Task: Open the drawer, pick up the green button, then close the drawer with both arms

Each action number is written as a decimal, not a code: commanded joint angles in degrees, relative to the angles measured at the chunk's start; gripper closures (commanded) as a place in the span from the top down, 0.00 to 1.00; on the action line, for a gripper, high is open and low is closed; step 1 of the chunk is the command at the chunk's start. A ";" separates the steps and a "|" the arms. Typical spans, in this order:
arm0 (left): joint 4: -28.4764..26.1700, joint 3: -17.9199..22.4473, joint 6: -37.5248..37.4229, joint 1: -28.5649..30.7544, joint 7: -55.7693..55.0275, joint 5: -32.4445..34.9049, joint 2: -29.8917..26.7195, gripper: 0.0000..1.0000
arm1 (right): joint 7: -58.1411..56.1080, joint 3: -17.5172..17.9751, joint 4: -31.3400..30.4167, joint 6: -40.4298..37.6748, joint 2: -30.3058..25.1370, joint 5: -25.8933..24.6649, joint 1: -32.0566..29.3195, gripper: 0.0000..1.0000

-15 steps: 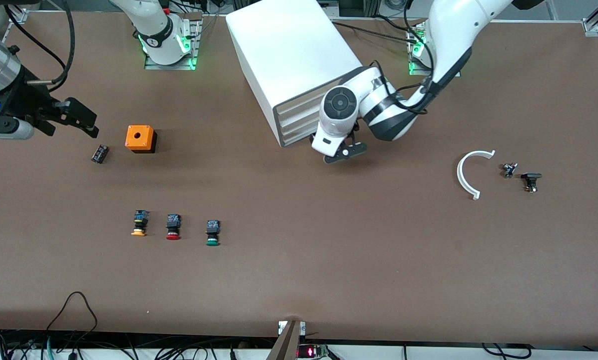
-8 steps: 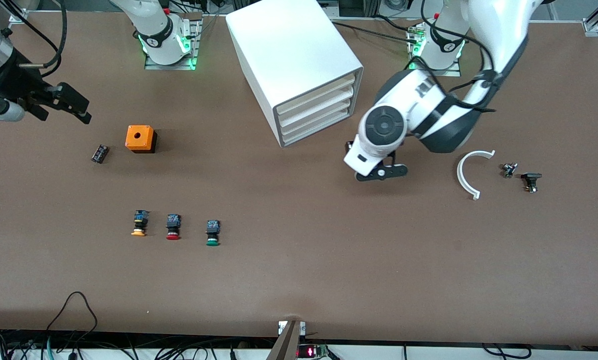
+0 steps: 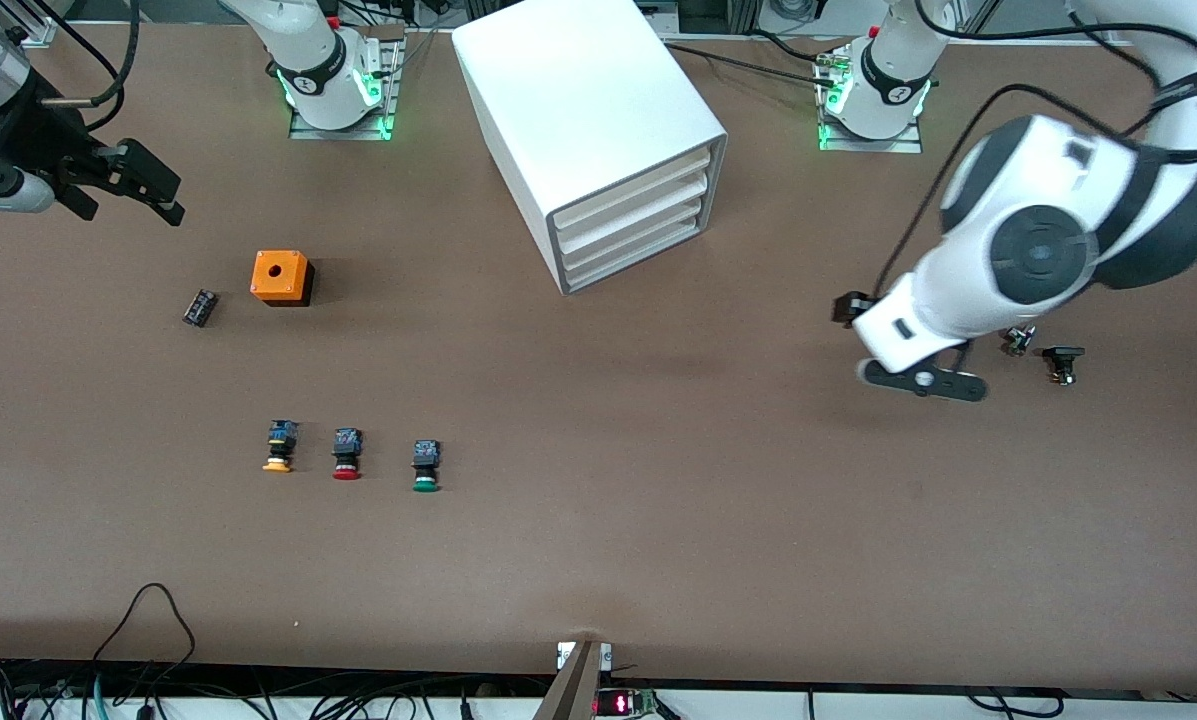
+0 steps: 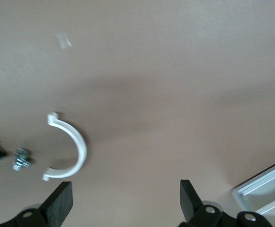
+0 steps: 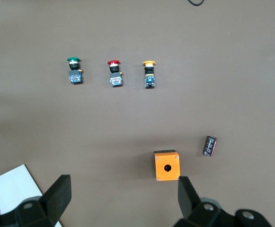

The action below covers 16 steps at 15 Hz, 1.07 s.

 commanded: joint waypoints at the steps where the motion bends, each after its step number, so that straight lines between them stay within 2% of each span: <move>1: 0.34 1.54 -0.24 1.71 9.74 -0.10 -4.51 1.00 | -2.01 0.30 -0.73 0.41 -0.49 -0.87 0.11 1.00; 3: -0.27 7.05 -0.14 -0.38 14.48 -3.06 -8.81 1.00 | -2.10 0.13 -0.55 0.15 -0.40 -0.87 0.11 1.00; 5: -1.41 20.03 -0.06 -6.87 21.60 -11.40 -13.21 1.00 | -2.10 0.30 -0.55 0.15 -0.49 -0.87 0.11 1.00; 7: -4.30 30.86 0.64 -14.51 25.93 -13.89 -17.16 1.00 | -2.27 0.30 -0.46 0.41 -0.22 -0.87 0.11 1.00; 8: -6.32 34.48 2.82 -17.16 25.33 -14.07 -18.84 1.00 | -2.27 0.22 -0.29 0.41 -0.22 -0.87 0.11 1.00; 11: -14.75 41.78 15.46 -22.00 24.62 -14.51 -24.90 1.00 | -2.36 0.13 0.41 0.15 -0.22 -0.79 0.03 1.00; 12: -15.30 42.33 15.07 -22.98 23.75 -14.43 -25.53 1.00 | -2.45 0.13 0.68 0.15 -0.22 -0.78 0.03 1.00; 16: -14.52 44.18 5.41 -24.48 19.20 -14.43 -25.98 1.00 | -2.36 0.13 1.99 0.15 -0.14 -0.79 0.03 1.00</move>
